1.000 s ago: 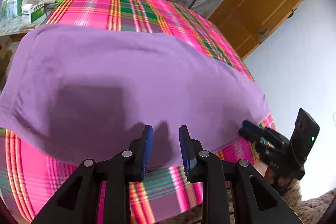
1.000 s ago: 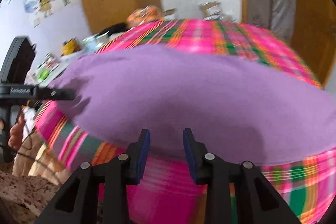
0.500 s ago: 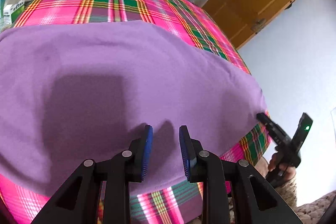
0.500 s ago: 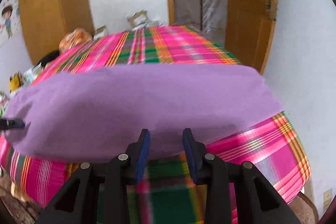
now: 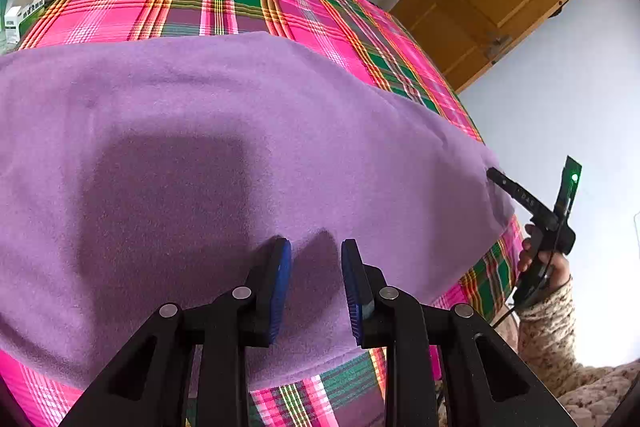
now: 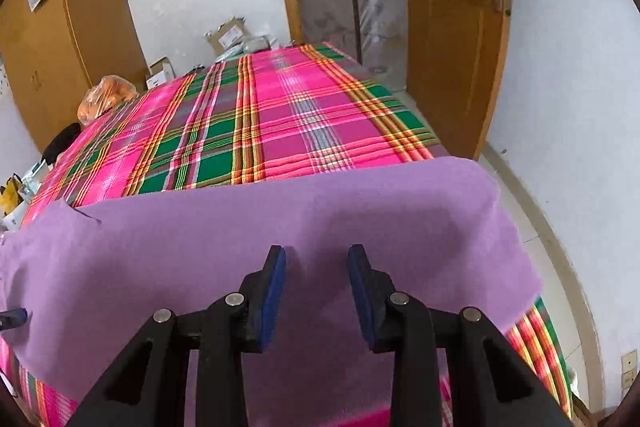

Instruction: Fold clothes

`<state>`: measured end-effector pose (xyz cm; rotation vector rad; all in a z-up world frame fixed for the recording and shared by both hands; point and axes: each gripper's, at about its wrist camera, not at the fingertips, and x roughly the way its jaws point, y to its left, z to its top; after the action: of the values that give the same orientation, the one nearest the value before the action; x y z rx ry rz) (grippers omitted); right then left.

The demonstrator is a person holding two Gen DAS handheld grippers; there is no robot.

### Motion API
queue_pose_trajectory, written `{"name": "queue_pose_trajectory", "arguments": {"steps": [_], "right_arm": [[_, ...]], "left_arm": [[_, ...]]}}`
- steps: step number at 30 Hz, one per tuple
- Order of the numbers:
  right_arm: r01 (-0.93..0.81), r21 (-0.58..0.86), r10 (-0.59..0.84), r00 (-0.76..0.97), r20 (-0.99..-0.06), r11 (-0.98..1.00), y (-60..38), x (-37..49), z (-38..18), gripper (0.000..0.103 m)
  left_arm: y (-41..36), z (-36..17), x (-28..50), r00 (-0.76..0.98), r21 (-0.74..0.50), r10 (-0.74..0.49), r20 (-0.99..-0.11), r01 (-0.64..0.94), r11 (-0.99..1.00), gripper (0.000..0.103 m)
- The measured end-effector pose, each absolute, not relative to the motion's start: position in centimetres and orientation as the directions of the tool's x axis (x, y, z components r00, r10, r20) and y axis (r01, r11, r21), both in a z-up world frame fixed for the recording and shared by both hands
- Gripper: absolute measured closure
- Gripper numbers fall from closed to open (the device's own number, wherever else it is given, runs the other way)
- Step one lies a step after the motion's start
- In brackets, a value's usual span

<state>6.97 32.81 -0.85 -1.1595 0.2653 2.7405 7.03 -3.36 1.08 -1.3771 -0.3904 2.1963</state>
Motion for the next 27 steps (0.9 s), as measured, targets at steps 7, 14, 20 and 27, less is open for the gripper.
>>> {"name": "queue_pose_trajectory", "arguments": {"steps": [7, 14, 20, 27], "right_arm": [[0.036, 0.146, -0.13, -0.688, -0.714, -0.989, 27.3, 3.7, 0.0, 0.07], [0.14, 0.022, -0.106, -0.63, -0.769, -0.99, 22.4, -0.3, -0.7, 0.07], [0.093, 0.059, -0.104, -0.619, -0.779, -0.994, 23.6, -2.5, -1.6, 0.057], [0.02, 0.062, -0.06, -0.647, -0.76, -0.998, 25.0, -2.8, -1.4, 0.055]], "left_arm": [[-3.6, 0.9, 6.9, -0.357, -0.513, 0.575, -0.736, -0.26, -0.818, 0.076], [-4.1, 0.8, 7.1, -0.358, -0.534, 0.594, -0.72, -0.261, -0.804, 0.076], [-4.4, 0.6, 7.2, -0.354, -0.558, 0.617, -0.703, -0.263, -0.787, 0.076], [-4.8, 0.6, 7.4, -0.355, -0.569, 0.629, -0.692, -0.267, -0.778, 0.076]]}}
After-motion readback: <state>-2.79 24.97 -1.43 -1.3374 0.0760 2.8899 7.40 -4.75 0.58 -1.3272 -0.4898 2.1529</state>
